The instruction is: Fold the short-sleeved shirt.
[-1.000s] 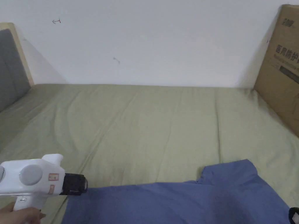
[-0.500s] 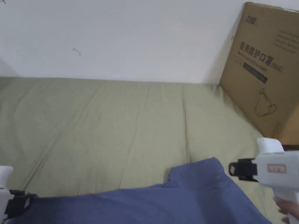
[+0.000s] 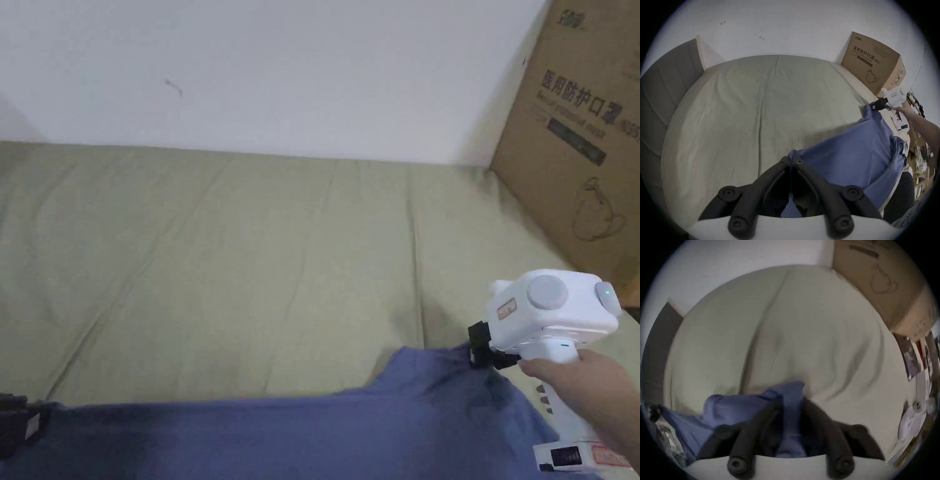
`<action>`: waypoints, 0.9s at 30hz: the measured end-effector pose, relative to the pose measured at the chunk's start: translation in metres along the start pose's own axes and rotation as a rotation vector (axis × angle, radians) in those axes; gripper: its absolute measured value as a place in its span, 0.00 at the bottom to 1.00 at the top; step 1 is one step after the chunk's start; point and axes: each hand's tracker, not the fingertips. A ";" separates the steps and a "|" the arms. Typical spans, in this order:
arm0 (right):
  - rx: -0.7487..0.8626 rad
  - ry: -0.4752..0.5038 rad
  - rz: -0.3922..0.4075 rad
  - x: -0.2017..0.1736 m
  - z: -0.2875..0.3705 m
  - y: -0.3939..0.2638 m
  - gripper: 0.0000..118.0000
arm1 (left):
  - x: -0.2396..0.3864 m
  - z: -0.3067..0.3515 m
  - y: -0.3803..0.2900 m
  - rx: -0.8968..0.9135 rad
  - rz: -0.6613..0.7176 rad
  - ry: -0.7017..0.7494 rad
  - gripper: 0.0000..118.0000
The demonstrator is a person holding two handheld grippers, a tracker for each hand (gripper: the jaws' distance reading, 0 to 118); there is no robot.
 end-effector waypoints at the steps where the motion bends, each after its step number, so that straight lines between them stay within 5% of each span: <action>1: 0.018 0.049 -0.027 -0.004 0.013 -0.005 0.01 | -0.003 -0.001 -0.001 -0.001 0.018 -0.006 0.01; 9: 0.318 0.109 -0.084 0.010 0.165 -0.081 0.01 | -0.003 0.038 -0.007 0.080 0.026 -0.027 0.01; 15: 0.339 0.137 -0.084 0.029 0.244 -0.199 0.01 | 0.002 0.094 -0.035 0.119 -0.001 -0.123 0.01; 21: 0.243 0.153 -0.176 0.029 0.236 -0.320 0.01 | 0.017 0.119 -0.099 0.052 -0.102 -0.137 0.01; 27: 0.210 0.143 -0.227 0.037 0.196 -0.364 0.02 | 0.022 0.115 -0.160 -0.029 -0.116 -0.137 0.02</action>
